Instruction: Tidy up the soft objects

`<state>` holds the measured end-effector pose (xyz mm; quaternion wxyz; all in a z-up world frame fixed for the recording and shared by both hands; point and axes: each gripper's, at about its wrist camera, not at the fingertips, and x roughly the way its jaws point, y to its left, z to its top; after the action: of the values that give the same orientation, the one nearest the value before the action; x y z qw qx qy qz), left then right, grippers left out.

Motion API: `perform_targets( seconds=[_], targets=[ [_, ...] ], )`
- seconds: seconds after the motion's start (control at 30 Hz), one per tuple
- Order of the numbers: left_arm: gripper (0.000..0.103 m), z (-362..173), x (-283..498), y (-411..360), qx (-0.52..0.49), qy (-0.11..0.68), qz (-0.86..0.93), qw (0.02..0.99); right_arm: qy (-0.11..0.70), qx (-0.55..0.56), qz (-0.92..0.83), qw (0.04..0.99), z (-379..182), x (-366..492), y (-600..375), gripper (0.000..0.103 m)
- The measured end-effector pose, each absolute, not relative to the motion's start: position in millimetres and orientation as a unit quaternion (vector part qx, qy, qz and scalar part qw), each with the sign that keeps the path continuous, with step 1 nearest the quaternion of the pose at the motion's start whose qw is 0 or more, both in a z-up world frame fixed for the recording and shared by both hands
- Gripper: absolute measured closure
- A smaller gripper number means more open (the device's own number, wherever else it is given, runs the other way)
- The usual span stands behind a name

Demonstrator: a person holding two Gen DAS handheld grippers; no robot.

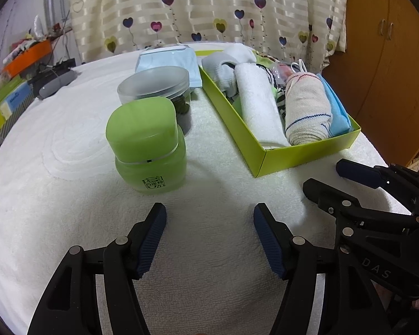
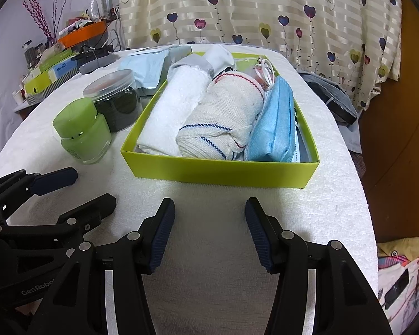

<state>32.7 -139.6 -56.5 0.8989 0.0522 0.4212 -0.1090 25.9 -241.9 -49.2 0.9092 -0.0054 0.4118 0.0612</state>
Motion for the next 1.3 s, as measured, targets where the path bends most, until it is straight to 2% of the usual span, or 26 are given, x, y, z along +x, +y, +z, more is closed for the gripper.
perform_targets(
  seconds=[1.03, 1.3],
  targets=[
    [0.037, -54.5, 38.6, -141.7, 0.045, 0.432, -0.106, 0.895, 0.427, -0.005, 0.043, 0.903, -44.9, 41.8, -242.1, 0.049],
    [0.037, -53.8, 45.6, -137.7, 0.028, 0.431, -0.099, 0.896, 0.432, -0.001, 0.039, 0.901, -46.9, 56.4, -239.4, 0.044]
  ],
)
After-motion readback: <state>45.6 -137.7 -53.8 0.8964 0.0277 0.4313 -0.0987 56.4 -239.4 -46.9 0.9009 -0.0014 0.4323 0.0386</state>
